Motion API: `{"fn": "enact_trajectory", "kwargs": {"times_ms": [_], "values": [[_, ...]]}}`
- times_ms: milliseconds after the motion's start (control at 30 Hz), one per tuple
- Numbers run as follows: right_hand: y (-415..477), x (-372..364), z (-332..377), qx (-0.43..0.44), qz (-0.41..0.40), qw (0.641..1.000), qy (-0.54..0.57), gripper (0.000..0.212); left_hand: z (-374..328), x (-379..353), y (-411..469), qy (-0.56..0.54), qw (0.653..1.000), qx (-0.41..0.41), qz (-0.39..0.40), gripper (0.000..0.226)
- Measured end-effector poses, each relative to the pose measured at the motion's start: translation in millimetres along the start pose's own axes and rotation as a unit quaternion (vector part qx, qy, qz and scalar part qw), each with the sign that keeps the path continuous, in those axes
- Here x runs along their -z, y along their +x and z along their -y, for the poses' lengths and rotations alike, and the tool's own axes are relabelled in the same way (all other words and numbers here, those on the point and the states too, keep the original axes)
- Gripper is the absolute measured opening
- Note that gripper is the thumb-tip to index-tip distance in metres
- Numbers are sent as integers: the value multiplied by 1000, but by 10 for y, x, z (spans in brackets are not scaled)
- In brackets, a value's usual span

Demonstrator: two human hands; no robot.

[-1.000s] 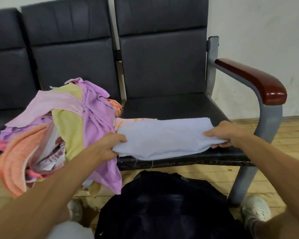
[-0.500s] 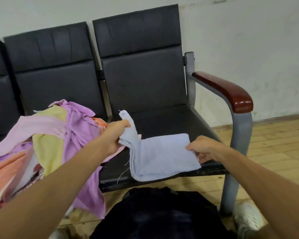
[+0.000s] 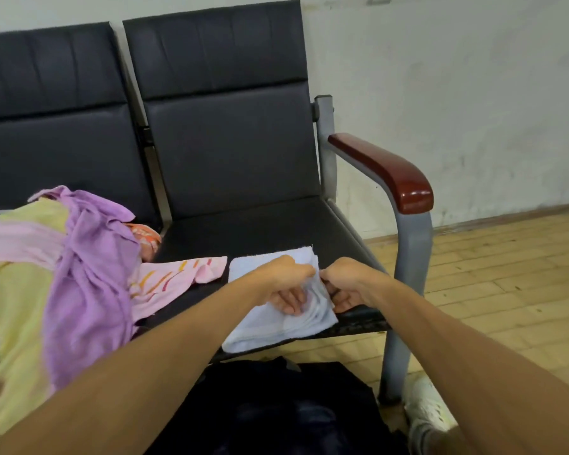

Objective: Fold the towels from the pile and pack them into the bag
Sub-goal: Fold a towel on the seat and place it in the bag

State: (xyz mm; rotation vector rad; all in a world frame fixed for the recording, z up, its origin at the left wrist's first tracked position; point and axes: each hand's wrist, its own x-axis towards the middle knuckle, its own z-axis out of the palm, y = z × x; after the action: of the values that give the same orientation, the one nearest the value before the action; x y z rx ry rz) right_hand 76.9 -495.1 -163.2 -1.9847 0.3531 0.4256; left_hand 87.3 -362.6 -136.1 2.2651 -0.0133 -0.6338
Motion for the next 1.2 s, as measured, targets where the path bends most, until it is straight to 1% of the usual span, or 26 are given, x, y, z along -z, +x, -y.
{"fn": "enact_trajectory", "kwargs": {"times_ms": [33,67,133,167,200,267,333,367,400,433,500,567,633,700,733,767,833,867,933,1000,1033,1067,1100,1167,1200], "values": [[-8,2,-5,5,-5,1000,4,29,41,-8,4,-3,1000,3,6,42],[-18,5,-14,9,-9,1000,6,31,95,9,1,-12,1000,-6,-6,40],[-15,13,-24,17,-20,1000,5,32,260,122,27,3,994,-62,-90,25],[-8,11,-25,22,-27,999,3,33,373,205,46,39,986,-83,-141,21],[13,7,-28,29,-35,999,0,34,489,287,50,86,975,-91,-184,23],[62,-14,-34,40,-52,998,-13,35,742,416,72,193,952,-67,-227,36],[111,-49,-32,52,-58,997,-24,35,977,487,127,267,939,-3,-215,58],[132,-70,-26,56,-58,996,-28,34,1059,499,136,268,943,27,-197,65],[143,-89,-17,59,-57,996,-30,33,1123,508,137,246,952,42,-179,66],[152,-109,-4,60,-54,996,-28,32,1176,516,132,209,963,40,-167,61],[170,-154,35,58,-38,997,-16,39,1234,515,87,107,983,24,-150,47],[194,-209,76,51,-15,998,-15,45,1269,506,11,11,990,-5,-138,42],[186,-283,119,56,16,998,-29,39,1298,531,-99,-59,987,-40,-147,34],[151,-365,160,77,60,995,-19,29,1351,609,-239,-144,977,-61,-148,20],[123,-409,182,87,82,993,2,27,1400,667,-316,-193,970,-62,-132,14],[88,-451,202,94,103,990,31,25,1461,724,-390,-238,964,-60,-107,12],[27,-528,237,104,138,980,94,24,1610,822,-475,-305,948,-53,-73,16],[-1,-562,255,112,148,976,116,25,1679,864,-502,-327,941,-49,-78,20],[-43,-627,288,129,143,973,129,27,1780,950,-544,-337,931,-55,-125,27],[-52,-669,296,149,118,974,125,37,1856,1036,-578,-349,916,-100,-171,40],[-57,-682,294,160,109,972,134,43,1879,1066,-623,-355,909,-128,-176,44],[-72,-690,296,177,108,968,140,46,1887,1085,-679,-353,906,-156,-174,44],[-95,-694,295,201,108,965,132,44,1900,1089,-729,-342,907,-175,-173,41],[-143,-692,290,254,96,959,78,33,1937,1064,-800,-319,911,-190,-179,32],[-160,-682,279,273,89,957,50,32,1935,1038,-832,-313,912,-192,-182,34]]}}
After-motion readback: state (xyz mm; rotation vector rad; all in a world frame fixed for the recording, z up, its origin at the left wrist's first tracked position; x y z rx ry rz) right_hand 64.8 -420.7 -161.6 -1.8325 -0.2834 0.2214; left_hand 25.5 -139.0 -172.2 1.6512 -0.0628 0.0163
